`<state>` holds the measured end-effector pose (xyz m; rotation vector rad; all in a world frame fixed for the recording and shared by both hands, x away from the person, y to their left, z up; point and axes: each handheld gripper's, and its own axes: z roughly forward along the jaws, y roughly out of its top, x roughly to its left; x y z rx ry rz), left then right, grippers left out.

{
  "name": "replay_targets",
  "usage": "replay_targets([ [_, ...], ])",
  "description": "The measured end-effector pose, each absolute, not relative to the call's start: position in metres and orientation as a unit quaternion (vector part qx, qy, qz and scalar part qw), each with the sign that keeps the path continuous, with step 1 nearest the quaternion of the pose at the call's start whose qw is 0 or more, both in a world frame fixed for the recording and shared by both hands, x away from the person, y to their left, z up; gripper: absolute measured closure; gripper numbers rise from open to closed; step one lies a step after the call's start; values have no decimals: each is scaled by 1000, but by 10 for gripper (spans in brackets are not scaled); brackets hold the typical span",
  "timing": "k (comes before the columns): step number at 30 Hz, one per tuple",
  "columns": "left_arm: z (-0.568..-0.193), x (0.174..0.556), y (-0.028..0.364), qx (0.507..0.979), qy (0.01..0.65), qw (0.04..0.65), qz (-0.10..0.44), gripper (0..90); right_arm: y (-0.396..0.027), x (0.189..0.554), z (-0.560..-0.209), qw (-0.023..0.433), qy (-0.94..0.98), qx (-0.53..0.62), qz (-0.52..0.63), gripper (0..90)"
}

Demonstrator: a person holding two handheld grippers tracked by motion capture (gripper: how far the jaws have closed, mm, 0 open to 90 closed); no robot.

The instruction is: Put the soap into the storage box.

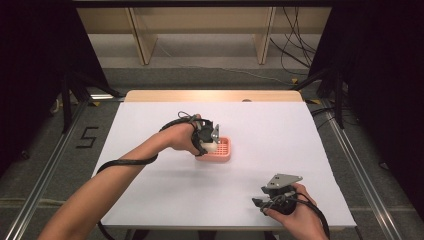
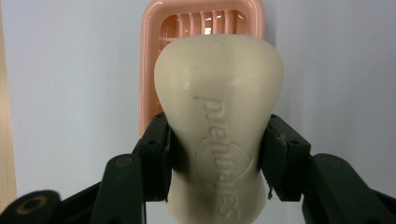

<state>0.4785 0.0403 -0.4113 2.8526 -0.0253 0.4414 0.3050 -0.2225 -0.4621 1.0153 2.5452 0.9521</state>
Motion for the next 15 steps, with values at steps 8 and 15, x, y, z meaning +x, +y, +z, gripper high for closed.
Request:
replay_targets([
  [8,-412,481,38,980,-10,126,154,495,-223,305,-462,121,871,347,326,483],
  [15,-412,484,34,979,-9,130,158,495,-223,305,-462,120,871,347,326,483],
])
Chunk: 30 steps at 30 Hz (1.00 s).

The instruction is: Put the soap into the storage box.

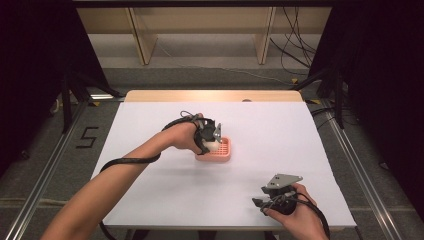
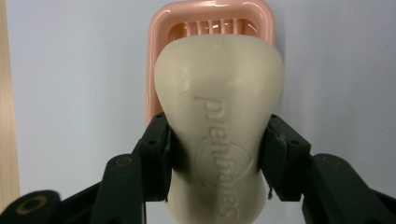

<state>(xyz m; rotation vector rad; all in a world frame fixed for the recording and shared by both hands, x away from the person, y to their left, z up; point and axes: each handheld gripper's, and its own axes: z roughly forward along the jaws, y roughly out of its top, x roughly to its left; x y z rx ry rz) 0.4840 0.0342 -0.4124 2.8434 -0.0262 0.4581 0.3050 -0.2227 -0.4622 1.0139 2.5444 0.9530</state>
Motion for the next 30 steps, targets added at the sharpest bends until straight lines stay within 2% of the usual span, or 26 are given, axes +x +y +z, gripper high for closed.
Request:
replay_targets([
  [30,-421,494,22,978,-3,138,158,494,-223,305,-463,119,875,337,327,482],
])
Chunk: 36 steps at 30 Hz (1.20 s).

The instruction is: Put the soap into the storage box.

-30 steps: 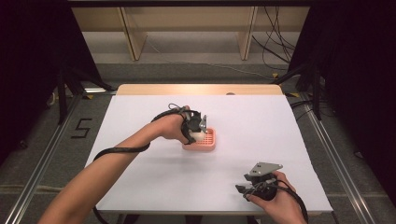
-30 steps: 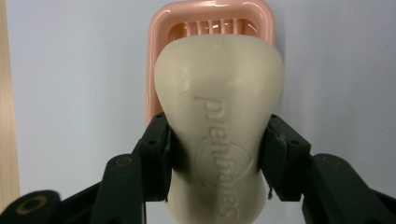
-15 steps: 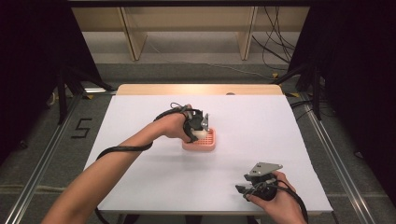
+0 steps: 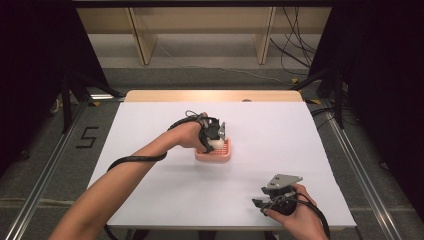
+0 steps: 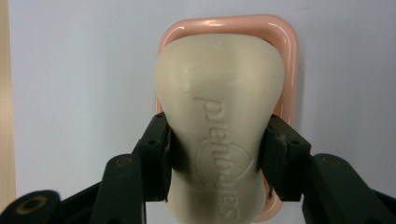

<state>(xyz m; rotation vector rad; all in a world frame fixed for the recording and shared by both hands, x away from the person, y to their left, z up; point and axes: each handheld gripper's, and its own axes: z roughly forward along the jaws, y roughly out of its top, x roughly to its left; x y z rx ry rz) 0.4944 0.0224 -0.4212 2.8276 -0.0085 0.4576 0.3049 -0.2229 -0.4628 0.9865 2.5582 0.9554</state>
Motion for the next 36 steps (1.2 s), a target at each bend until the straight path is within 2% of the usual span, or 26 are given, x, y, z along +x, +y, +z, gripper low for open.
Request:
replay_targets([
  [20,-432,503,22,980,20,135,144,493,-223,305,-463,116,875,339,326,480],
  [23,-434,504,21,980,20,135,144,491,-224,305,-463,128,874,337,326,480],
  [28,-437,504,18,981,21,129,143,489,-223,304,-463,115,875,340,325,480],
  [36,-426,500,23,978,45,148,138,421,-223,304,-463,116,875,340,325,479],
])
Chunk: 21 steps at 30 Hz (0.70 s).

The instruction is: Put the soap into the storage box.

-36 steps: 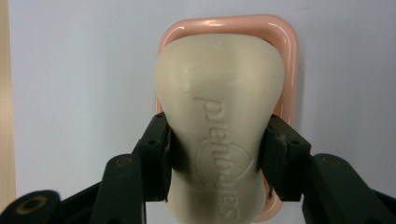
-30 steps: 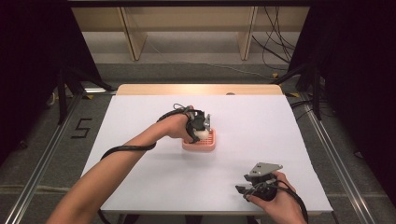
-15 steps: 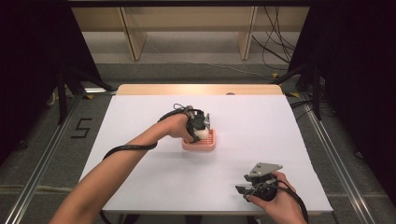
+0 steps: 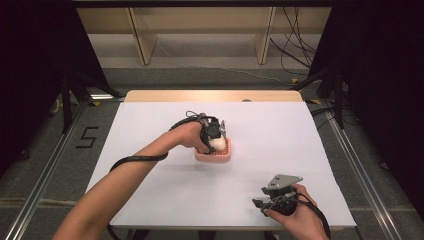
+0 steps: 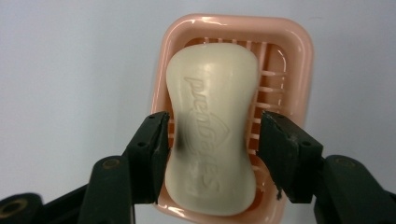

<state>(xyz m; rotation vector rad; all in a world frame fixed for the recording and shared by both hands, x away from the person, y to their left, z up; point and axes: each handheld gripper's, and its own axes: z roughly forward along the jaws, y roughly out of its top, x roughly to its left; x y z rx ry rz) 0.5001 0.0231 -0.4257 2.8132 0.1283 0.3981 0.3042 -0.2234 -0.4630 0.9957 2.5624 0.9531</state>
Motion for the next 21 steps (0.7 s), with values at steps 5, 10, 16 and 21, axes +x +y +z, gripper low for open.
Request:
replay_targets([
  [5,-419,494,32,975,50,161,143,404,-223,304,-463,116,875,340,324,478],
  [10,-413,484,47,971,66,175,147,373,-223,304,-463,117,875,341,324,477],
  [16,-410,464,70,964,96,197,149,354,-223,305,-463,118,873,346,324,476],
  [21,-411,446,90,953,132,220,160,350,-222,305,-463,118,871,351,322,476],
])
